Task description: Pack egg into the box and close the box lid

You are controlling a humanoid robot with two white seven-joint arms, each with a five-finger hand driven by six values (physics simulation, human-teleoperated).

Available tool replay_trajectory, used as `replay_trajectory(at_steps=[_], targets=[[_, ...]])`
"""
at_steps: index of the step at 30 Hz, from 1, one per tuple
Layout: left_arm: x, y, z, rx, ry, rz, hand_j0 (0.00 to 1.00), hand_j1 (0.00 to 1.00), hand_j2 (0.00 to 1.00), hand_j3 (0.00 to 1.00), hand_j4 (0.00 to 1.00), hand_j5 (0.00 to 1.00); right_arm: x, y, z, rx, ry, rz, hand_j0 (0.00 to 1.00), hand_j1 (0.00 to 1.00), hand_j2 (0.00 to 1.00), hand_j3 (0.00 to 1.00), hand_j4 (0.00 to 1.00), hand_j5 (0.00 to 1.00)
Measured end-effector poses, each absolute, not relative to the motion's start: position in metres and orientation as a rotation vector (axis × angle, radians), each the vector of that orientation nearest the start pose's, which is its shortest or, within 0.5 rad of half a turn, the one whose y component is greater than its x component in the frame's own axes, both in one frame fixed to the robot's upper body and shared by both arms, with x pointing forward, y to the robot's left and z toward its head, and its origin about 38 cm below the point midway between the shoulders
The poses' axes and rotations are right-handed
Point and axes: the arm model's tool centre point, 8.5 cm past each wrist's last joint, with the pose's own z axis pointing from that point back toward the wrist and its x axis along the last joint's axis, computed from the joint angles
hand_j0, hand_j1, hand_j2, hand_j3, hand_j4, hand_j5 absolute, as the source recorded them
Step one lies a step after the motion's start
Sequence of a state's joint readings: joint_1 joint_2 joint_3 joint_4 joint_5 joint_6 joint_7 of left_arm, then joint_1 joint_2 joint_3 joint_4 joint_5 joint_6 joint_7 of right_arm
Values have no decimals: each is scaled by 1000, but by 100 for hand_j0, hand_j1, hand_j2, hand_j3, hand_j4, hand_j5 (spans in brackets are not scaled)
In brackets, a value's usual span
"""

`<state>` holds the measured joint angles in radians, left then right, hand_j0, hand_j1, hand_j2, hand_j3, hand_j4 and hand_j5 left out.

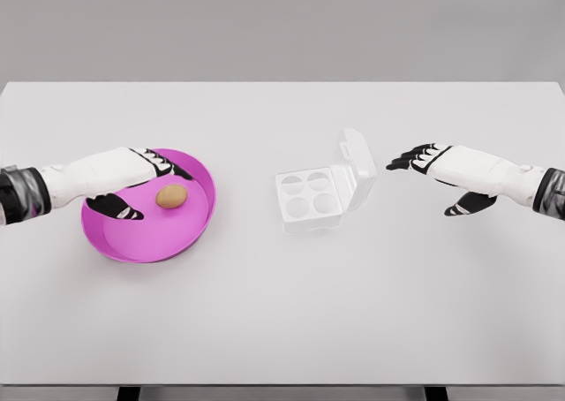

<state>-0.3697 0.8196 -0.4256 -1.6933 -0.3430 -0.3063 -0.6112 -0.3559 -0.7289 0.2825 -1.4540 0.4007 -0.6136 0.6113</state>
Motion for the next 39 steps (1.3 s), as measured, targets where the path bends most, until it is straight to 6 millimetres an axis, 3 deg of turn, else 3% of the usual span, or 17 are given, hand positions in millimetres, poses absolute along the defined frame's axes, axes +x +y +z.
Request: replay_trajectory(at_steps=[22,39], targets=[[397,277,177,396,-1284,-1891,82,82,82,82,82,82,409,-342,174,-362,-1387,1891,100,100,100,100,100,100],[401,276,170,415,-1248,-1864,81,81,81,81,81,81,411,-348,171,-366,-1374,1874,100,100,100,100,100,100]])
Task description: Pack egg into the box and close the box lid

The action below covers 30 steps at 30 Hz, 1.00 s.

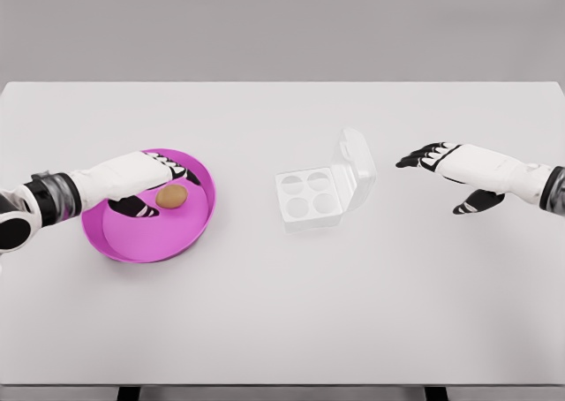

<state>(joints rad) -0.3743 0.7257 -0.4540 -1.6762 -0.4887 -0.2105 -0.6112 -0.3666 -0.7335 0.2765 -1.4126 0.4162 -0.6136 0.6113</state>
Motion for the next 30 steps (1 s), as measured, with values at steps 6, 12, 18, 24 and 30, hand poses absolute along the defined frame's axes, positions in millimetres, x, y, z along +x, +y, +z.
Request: replay_trajectory(at_steps=[6,12,18,24,30], targets=[[402,275,167,413,-1243,-1859,81,81,81,81,81,81,411,-345,170,-361,-1382,1871,100,100,100,100,100,100],[404,275,164,415,-1236,-1855,81,81,81,81,81,81,411,-344,169,-357,-1383,1870,100,100,100,100,100,100],[406,272,161,423,-1233,-1858,81,81,81,81,81,81,411,-344,168,-356,-1384,1869,100,100,100,100,100,100],[406,269,159,428,-1229,-1867,81,81,81,81,81,81,411,-344,169,-357,-1386,1869,100,100,100,100,100,100],[406,270,156,423,-1219,-1868,81,81,81,81,81,81,411,-346,169,-360,-1378,1870,100,100,100,100,100,100]])
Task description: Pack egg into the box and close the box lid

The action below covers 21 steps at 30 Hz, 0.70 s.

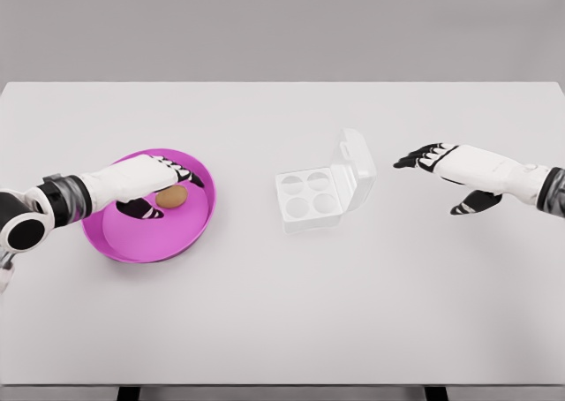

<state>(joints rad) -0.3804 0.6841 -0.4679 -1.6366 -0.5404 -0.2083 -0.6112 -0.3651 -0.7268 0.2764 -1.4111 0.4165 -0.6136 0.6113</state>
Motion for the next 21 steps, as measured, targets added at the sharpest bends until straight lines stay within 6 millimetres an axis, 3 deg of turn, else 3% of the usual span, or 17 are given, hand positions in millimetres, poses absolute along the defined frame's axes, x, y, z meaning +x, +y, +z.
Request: replay_trajectory(at_steps=[16,21], targets=[[411,267,150,417,-1212,-1856,78,78,78,78,78,78,410,-345,166,-352,-1377,1866,100,100,100,100,100,100],[410,267,148,417,-1209,-1858,75,75,75,75,75,75,410,-353,163,-355,-1352,1856,100,100,100,100,100,100]])
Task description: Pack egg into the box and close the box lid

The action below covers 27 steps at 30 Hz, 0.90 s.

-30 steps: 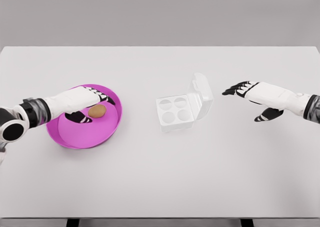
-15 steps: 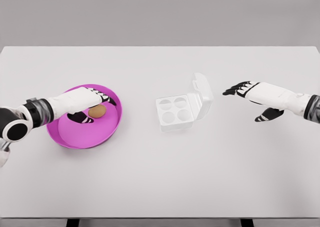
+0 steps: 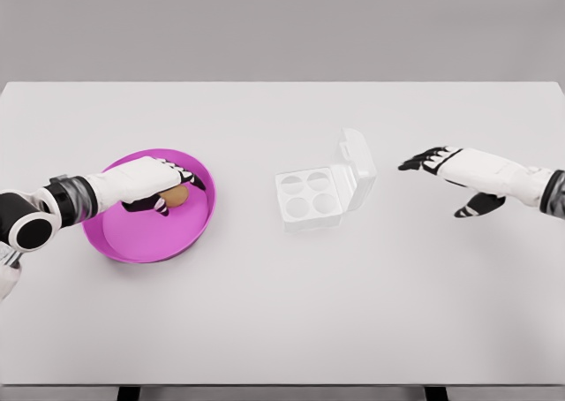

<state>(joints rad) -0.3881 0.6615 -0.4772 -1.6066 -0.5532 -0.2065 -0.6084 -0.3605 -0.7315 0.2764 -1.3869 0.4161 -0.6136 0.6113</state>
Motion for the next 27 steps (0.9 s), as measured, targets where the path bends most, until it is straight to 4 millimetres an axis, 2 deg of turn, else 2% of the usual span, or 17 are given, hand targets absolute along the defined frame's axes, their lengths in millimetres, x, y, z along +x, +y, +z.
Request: replay_trajectory(at_steps=[10,27], targets=[[410,267,149,416,-1210,-1859,66,66,66,66,66,66,410,-354,161,-350,-1349,1851,100,100,100,100,100,100],[409,266,150,406,-1217,-1858,66,66,66,66,66,66,409,-351,159,-342,-1356,1849,100,100,100,100,100,100]])
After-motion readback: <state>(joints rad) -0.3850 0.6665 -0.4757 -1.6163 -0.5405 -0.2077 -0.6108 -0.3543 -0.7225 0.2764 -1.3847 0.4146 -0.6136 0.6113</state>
